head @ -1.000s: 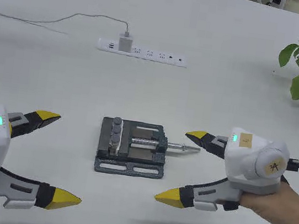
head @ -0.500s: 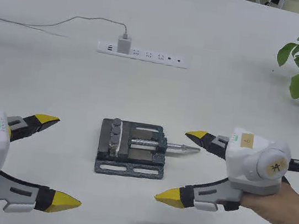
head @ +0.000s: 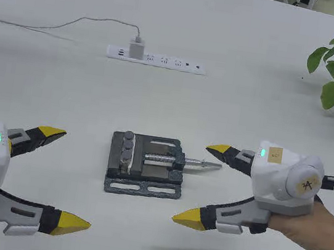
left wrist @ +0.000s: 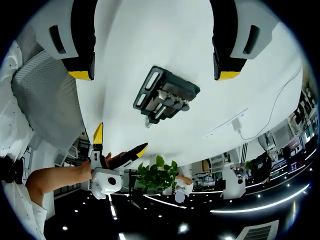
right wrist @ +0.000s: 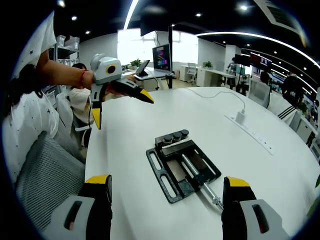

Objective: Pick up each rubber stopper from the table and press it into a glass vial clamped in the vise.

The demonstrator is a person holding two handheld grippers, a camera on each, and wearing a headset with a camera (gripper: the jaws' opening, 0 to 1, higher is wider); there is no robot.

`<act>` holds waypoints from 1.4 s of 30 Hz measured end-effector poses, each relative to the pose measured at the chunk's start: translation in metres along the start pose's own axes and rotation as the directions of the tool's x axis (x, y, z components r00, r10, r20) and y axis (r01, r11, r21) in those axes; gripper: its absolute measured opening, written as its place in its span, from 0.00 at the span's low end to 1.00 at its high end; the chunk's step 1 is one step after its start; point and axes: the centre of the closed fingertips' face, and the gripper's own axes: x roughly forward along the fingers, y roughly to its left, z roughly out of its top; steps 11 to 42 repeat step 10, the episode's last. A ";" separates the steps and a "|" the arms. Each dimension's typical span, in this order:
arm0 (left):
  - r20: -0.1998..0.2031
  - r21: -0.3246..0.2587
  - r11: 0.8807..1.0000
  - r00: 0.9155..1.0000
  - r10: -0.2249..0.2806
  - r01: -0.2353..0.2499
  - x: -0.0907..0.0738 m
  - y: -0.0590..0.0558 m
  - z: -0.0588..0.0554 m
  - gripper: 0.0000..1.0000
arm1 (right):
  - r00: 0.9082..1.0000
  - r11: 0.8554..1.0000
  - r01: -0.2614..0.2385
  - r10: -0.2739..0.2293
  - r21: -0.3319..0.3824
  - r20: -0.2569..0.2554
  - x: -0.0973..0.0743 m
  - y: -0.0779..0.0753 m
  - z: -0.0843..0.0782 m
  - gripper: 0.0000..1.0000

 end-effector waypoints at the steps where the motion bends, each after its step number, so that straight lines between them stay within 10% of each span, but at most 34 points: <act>1: 0.001 0.001 1.000 1.000 0.000 0.000 0.000 0.000 0.000 0.98 | 1.000 1.000 0.001 -0.001 0.001 0.002 0.000 0.000 0.000 0.91; 42: 0.000 0.000 1.000 1.000 -0.002 0.002 0.000 0.000 -0.001 0.98 | 1.000 1.000 0.004 -0.004 -0.003 0.000 -0.001 -0.001 0.001 0.90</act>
